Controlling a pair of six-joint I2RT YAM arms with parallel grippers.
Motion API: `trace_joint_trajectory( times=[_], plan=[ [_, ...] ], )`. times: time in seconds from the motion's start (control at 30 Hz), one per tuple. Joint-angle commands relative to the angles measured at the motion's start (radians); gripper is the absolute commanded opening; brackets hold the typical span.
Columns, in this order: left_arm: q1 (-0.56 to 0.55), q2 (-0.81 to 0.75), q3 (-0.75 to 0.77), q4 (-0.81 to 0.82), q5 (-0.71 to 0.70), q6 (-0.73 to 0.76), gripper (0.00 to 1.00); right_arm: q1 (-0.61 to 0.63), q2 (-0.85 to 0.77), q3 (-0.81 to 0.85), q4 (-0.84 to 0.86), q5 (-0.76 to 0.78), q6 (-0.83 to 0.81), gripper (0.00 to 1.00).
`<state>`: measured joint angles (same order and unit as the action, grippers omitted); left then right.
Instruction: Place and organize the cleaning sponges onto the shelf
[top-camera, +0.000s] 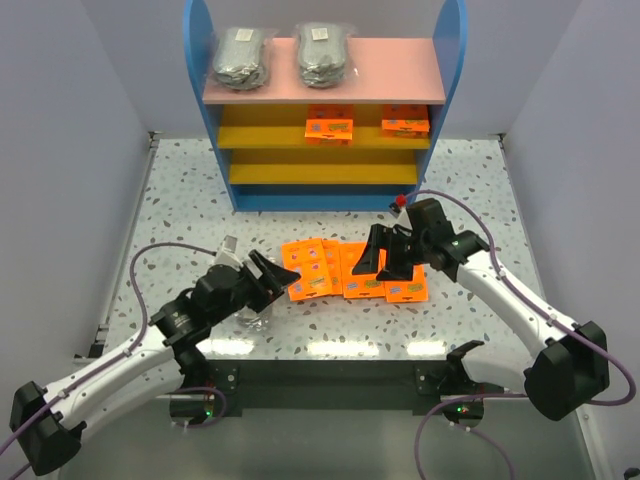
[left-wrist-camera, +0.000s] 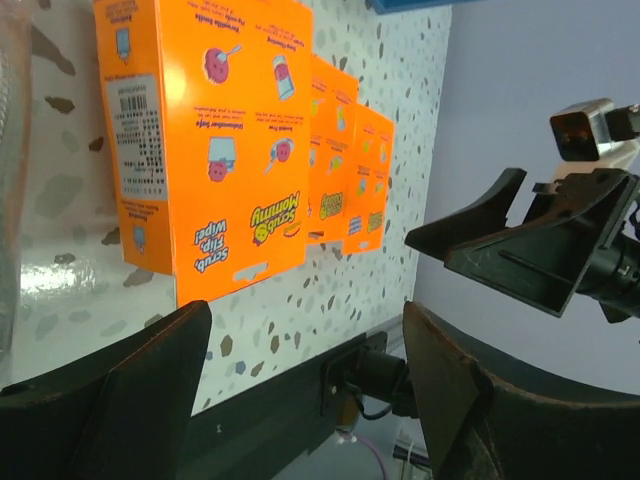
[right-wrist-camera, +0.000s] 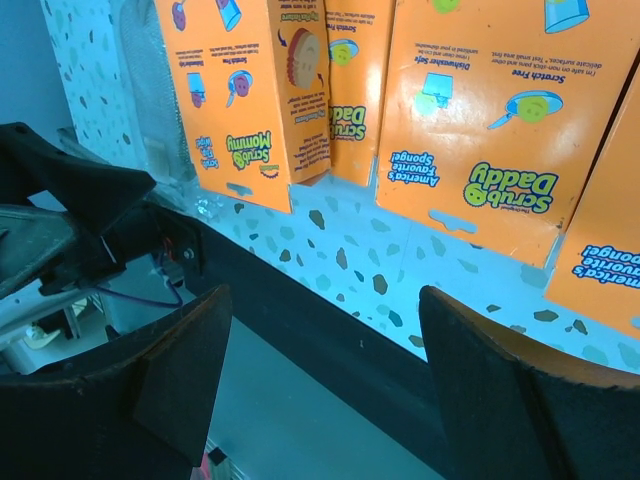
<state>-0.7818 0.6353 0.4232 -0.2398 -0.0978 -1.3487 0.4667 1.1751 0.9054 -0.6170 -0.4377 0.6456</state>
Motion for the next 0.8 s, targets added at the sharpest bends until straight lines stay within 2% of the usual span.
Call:
trace_joint_trajectory(
  times=[0.0, 0.07, 0.33, 0.47, 0.57, 0.77],
  plan=[
    [-0.025, 0.047, -0.063, 0.056, 0.093, -0.062, 0.82, 0.003, -0.019, -0.016, 0.019, -0.006, 0.002, 0.79],
    [-0.04, 0.069, -0.101, 0.103, 0.093, -0.096, 0.81, 0.003, -0.017, -0.022, 0.017, -0.006, -0.001, 0.79],
    [-0.091, 0.119, -0.107, 0.125, 0.047, -0.156, 0.8, 0.003, -0.006, -0.026, 0.017, -0.003, -0.011, 0.79],
    [-0.097, 0.171, -0.144, 0.264, 0.017, -0.179, 0.8, 0.003, 0.004, -0.022, 0.019, -0.007, -0.015, 0.79],
    [-0.105, 0.233, -0.146, 0.299, 0.006, -0.187, 0.79, 0.003, 0.012, -0.016, 0.017, -0.007, -0.02, 0.79],
    [-0.108, 0.277, -0.158, 0.359, -0.051, -0.185, 0.71, 0.003, 0.023, -0.005, 0.011, -0.009, -0.029, 0.79]
  ],
)
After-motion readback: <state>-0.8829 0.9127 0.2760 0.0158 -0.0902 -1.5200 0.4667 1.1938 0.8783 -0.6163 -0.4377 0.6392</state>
